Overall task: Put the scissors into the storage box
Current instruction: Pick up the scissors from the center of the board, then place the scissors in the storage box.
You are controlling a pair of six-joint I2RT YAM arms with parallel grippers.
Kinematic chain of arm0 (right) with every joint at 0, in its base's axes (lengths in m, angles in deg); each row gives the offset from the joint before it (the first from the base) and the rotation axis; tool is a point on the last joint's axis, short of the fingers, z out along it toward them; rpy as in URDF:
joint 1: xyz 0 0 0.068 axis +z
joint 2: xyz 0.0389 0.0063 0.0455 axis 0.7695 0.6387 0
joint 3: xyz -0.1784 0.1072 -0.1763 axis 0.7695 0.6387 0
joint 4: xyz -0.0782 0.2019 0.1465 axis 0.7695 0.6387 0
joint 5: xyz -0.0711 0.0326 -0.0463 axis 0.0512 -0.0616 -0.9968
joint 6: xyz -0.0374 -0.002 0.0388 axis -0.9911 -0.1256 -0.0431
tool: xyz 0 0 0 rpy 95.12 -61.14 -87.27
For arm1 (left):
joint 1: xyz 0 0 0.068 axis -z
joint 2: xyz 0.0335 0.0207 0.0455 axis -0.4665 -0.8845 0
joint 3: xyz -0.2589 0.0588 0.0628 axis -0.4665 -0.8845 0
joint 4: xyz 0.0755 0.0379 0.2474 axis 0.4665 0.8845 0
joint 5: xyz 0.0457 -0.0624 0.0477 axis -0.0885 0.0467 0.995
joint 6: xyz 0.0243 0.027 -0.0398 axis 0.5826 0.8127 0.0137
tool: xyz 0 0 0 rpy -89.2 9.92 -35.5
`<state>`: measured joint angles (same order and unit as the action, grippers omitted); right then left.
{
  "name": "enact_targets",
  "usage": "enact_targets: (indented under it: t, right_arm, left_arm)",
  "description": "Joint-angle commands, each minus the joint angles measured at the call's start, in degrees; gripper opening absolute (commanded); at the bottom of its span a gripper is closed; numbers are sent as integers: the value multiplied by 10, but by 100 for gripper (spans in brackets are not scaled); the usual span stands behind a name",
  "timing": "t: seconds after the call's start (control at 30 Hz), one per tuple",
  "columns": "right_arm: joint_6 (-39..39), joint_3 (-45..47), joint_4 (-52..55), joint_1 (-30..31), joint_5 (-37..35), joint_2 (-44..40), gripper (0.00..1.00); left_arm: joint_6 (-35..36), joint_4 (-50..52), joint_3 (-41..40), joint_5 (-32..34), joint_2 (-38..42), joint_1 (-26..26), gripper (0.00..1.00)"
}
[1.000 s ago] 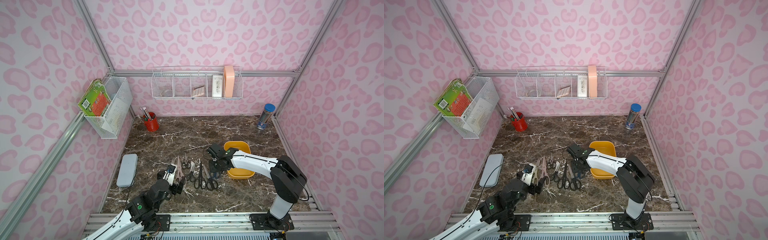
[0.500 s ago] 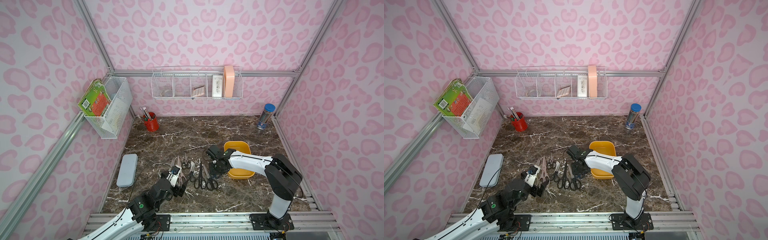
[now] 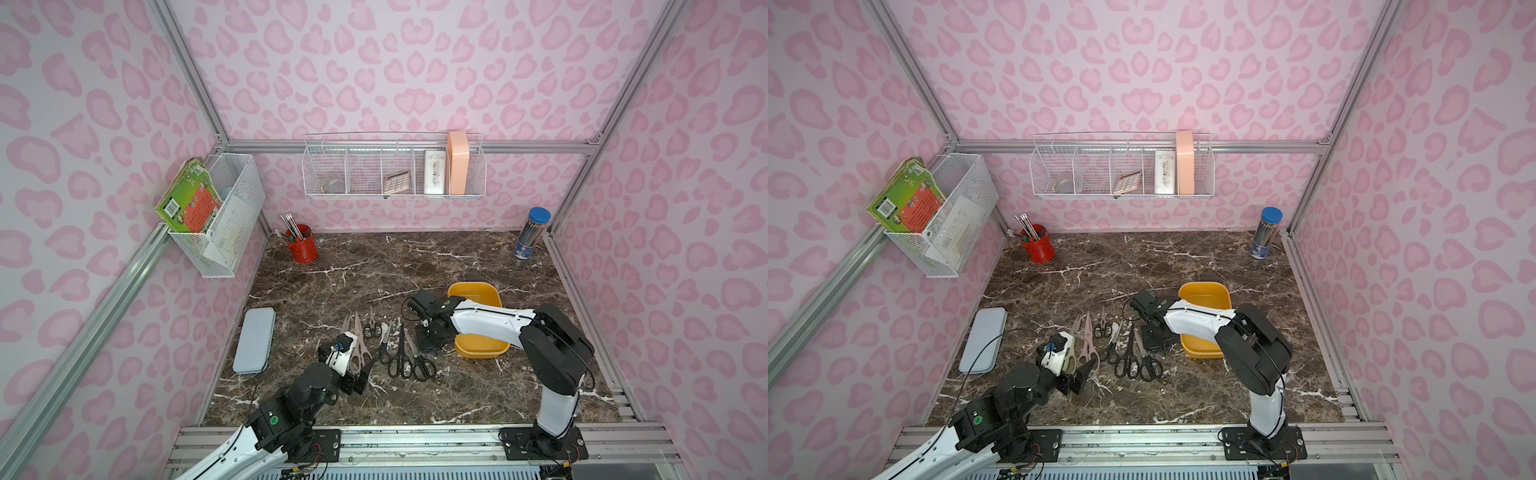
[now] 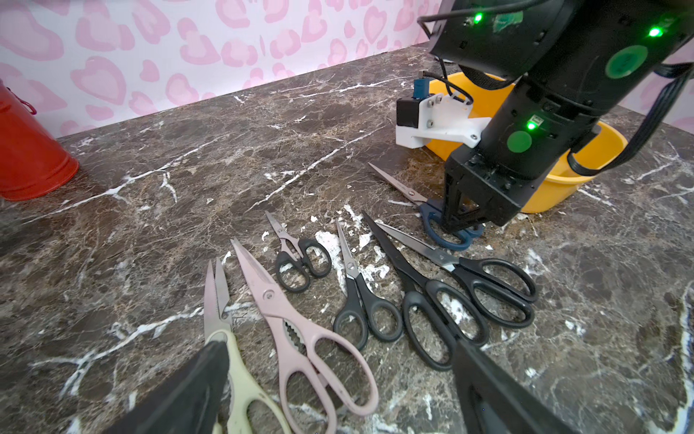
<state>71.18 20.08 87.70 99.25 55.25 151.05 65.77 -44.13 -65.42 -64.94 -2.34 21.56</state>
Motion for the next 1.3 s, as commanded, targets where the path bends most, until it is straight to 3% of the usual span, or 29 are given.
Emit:
enact_targets:
  t: [0.0,0.17,0.3,0.47,0.63,0.87,1.23,1.27]
  right_arm:
    - [-28,-16,26,-4,-23,27,0]
    - [-68,-132,74,-8,-41,3,0]
    - [-86,-153,61,-28,-49,-64,0]
    - [-87,-58,26,-121,-7,-176,0]
    - [-137,48,41,-198,-9,-228,0]
    - [-163,115,52,-227,-61,-202,0]
    - [-155,145,24,-247,-65,-156,1]
    - [-154,145,23,-247,-69,-156,11]
  left_arm:
    - [-2,9,1,9,0,0,98]
    - [-3,8,3,13,-9,0,98]
    - [-4,5,3,14,-12,0,98]
    - [-2,3,3,10,-16,0,98]
    - [-3,2,3,13,-18,0,98]
    - [-3,-3,5,15,-29,-1,97]
    - [-4,-4,7,14,-40,0,98]
    - [-3,-4,8,15,-39,0,97]
